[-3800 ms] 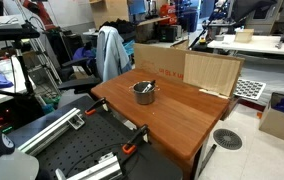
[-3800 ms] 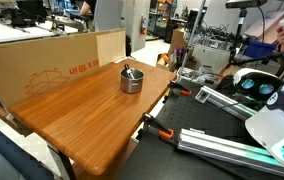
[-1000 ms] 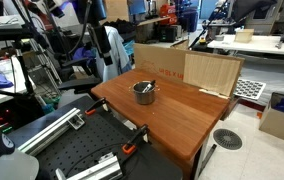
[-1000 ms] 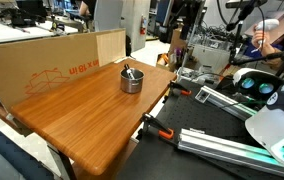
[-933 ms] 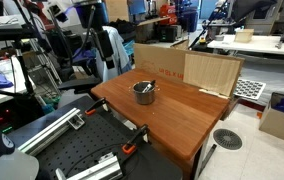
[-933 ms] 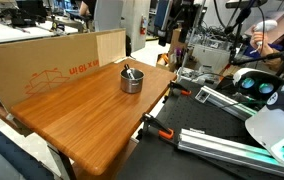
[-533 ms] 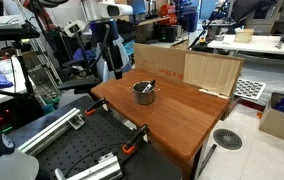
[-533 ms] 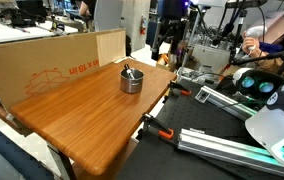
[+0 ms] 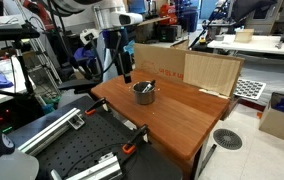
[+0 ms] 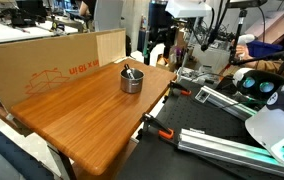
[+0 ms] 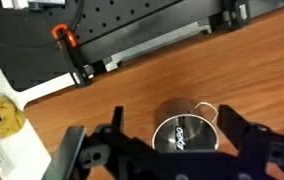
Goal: Remove the marker from the pot and put it on the table
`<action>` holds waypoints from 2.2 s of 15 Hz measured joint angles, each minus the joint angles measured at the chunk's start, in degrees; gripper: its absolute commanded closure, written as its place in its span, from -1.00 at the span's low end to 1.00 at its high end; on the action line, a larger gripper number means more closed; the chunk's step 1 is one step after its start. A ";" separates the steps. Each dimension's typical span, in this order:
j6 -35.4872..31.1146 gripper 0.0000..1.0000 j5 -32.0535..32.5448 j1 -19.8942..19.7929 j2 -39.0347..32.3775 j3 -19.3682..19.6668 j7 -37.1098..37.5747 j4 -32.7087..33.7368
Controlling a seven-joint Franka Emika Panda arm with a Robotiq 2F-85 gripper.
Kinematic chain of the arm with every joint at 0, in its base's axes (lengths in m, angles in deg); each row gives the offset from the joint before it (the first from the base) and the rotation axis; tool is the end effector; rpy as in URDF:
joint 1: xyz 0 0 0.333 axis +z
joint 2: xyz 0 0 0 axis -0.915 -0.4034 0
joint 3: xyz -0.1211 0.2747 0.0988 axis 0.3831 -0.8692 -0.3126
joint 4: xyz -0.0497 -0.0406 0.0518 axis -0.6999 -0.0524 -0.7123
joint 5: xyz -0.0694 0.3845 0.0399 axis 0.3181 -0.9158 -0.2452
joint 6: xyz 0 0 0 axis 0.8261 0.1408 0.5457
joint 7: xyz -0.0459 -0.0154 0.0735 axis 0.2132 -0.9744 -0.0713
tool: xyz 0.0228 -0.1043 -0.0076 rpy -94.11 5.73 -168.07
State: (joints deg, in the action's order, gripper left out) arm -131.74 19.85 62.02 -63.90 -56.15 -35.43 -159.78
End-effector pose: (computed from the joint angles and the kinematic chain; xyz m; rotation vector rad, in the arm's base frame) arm 0.4053 0.0234 0.2750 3.0097 -0.4839 -0.0204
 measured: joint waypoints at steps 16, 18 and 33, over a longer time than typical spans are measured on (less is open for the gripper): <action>-0.21 -1.00 0.90 0.16 -8.80 3.29 0.19 3.61; -0.21 -1.00 0.90 0.16 -8.80 3.29 0.19 3.61; -0.21 -1.00 0.90 0.16 -8.80 3.29 0.19 3.61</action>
State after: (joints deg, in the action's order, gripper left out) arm -131.96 20.75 62.18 -72.70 -52.86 -35.24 -156.16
